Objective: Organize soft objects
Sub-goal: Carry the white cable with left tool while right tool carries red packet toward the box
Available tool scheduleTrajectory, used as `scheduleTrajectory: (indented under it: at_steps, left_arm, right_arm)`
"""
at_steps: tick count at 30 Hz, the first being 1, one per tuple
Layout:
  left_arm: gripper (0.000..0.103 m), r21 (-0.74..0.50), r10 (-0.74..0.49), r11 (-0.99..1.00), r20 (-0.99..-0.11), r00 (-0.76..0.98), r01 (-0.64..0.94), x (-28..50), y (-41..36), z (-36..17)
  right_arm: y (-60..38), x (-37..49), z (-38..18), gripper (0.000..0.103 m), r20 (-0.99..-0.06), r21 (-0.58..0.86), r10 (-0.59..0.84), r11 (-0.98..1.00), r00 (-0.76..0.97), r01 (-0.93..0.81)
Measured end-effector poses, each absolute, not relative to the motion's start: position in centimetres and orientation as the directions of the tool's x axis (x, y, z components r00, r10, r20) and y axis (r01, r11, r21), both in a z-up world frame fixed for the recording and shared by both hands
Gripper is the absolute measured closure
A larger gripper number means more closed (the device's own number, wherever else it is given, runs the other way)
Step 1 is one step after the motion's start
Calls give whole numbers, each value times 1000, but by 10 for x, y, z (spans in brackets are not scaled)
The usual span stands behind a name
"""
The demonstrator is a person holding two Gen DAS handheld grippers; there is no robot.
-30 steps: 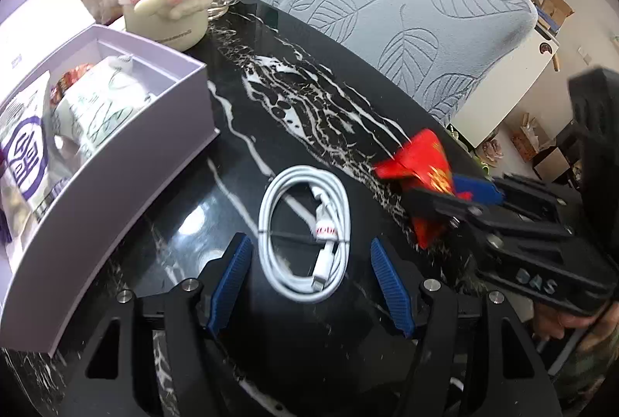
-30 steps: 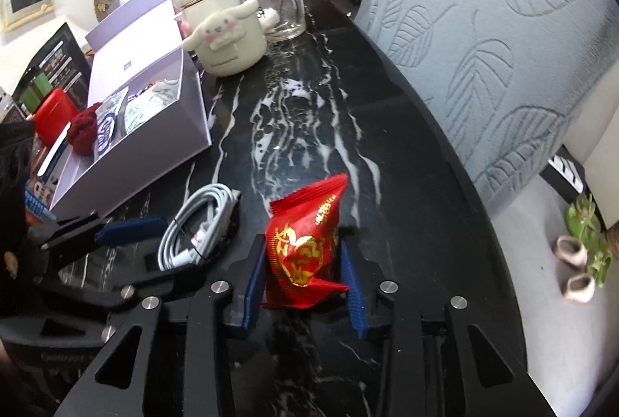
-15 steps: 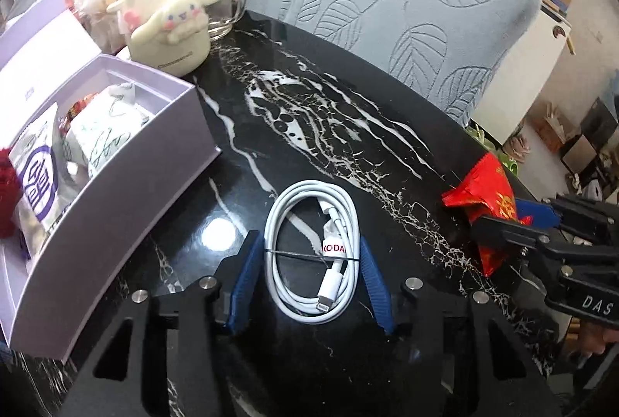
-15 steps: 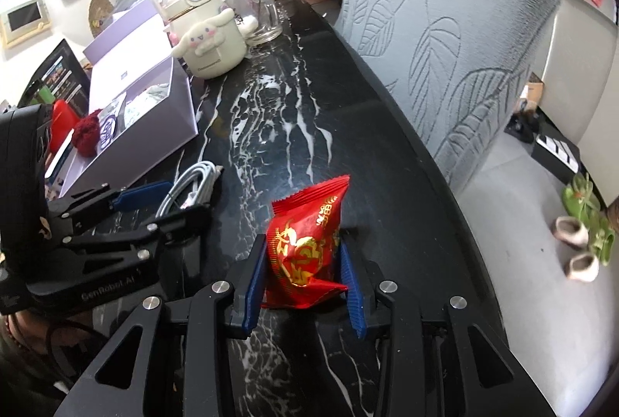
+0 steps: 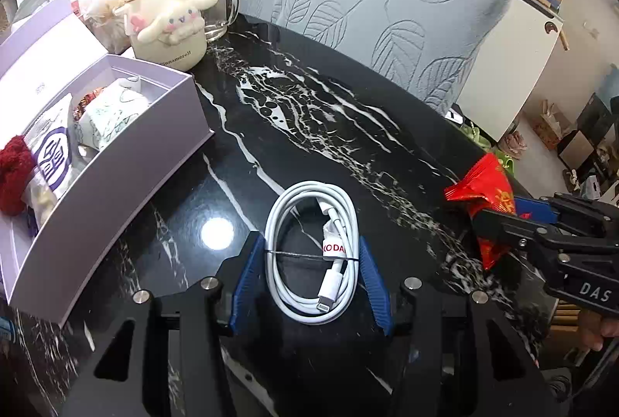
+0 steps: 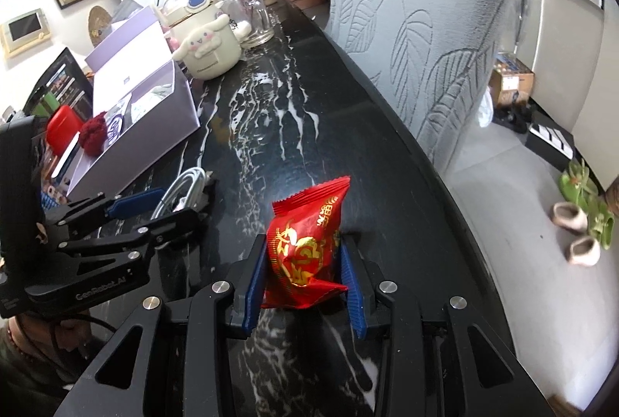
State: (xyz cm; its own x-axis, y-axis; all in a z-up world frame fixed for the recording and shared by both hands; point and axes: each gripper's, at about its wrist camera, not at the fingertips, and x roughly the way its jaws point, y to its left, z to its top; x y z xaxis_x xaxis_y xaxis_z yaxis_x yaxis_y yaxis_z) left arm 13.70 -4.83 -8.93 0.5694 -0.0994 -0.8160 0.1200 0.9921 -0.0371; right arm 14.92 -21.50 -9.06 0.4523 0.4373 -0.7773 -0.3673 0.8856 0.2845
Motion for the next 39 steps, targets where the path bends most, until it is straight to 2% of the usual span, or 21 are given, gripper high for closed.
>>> scheduleTrajectory:
  at_steps: [15, 39]
  left_arm:
    - [53, -41, -99, 993, -790, 606, 108, 89, -44, -76]
    - [53, -25, -4, 999, -755, 656, -23, 10, 5, -64]
  right_arm:
    - [-204, 107, -80, 68, -748, 280, 465, 868, 474, -410]
    - [-144, 50, -74, 68, -726, 292, 561, 774, 397, -561]
